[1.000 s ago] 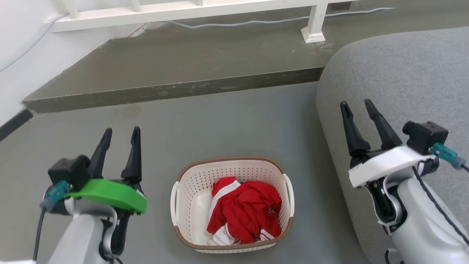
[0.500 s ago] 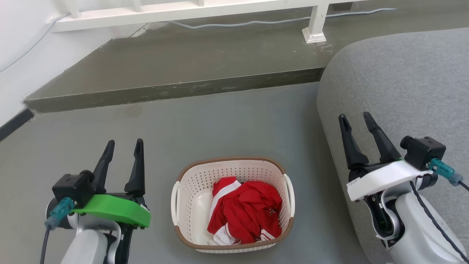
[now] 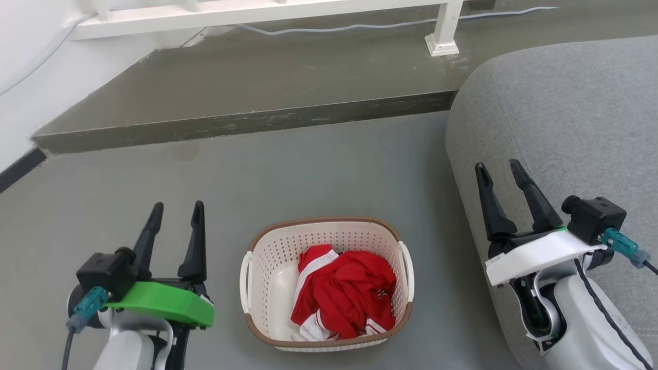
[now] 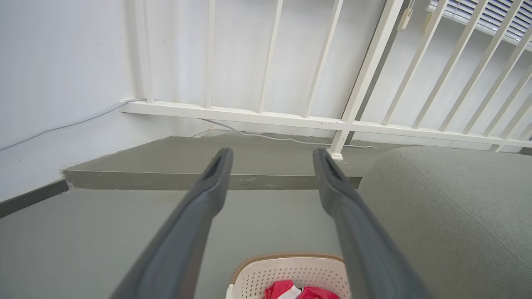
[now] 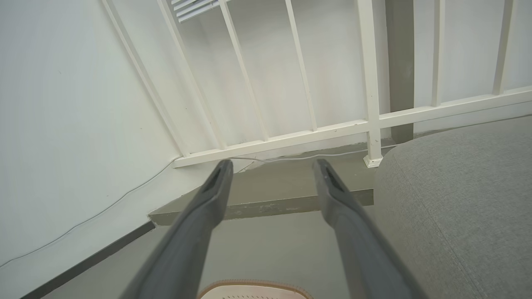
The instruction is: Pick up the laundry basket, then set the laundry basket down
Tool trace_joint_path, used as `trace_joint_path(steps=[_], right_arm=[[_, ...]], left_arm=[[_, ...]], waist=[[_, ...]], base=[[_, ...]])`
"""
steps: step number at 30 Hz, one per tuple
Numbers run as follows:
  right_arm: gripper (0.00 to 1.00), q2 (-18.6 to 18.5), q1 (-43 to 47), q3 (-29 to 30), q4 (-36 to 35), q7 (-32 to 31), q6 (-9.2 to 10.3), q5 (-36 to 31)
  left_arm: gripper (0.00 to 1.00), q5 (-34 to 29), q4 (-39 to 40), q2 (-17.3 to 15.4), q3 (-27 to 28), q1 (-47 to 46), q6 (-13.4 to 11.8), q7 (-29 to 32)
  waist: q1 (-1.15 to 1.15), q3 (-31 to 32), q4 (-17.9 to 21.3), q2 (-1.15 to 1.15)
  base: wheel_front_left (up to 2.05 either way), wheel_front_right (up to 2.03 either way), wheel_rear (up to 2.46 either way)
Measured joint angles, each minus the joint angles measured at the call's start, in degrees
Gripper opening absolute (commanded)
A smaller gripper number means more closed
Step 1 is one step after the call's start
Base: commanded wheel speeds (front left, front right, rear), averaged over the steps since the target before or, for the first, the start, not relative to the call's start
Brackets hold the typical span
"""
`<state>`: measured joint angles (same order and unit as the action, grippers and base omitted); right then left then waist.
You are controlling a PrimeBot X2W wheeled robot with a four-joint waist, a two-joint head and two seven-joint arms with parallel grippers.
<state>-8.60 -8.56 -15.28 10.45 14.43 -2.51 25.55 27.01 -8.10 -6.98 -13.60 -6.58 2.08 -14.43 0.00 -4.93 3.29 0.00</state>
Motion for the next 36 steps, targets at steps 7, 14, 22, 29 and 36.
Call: trace_joint_path(steps=[7, 14, 22, 29, 36], right_arm=[[0.0, 1.0, 2.35, -0.07, 2.09, -0.14, 0.08, -0.25], [0.0, 1.25, 2.46, 0.75, 2.07, -0.63, 0.02, 3.64], [0.0, 1.53, 2.49, 2.4, 2.07, -2.24, -0.18, 10.43], [0.0, 1.85, 2.69, 4.01, 2.08, -3.82, -0.49, 14.72], [0.0, 2.32, 2.77, 5.75, 2.23, -5.36, -1.02, 20.29]], left_arm=[[0.0, 0.19, -2.36, 1.0, -0.35, 1.63, 0.42, 0.25], [0.0, 4.17, -2.45, 1.11, 0.24, 1.86, 0.44, 0.87], [0.0, 10.57, -2.57, 1.48, 1.46, 1.87, 0.93, 2.66], [0.0, 14.8, -2.81, 1.92, 2.75, 1.88, 1.01, 4.04], [0.0, 19.81, -3.32, 2.1, 4.31, 1.88, 1.51, 5.84]], waist=[[0.0, -0.05, -0.04, 0.0], [0.0, 0.3, -0.27, 0.0], [0.0, 0.74, -0.57, 0.0], [0.0, 1.06, -0.8, 0.0], [0.0, 1.44, -1.05, 0.0]], base=[[0.0, 0.0, 0.0], [0.0, 0.0, 0.0], [0.0, 0.0, 0.0], [0.0, 0.0, 0.0], [0.0, 0.0, 0.0]])
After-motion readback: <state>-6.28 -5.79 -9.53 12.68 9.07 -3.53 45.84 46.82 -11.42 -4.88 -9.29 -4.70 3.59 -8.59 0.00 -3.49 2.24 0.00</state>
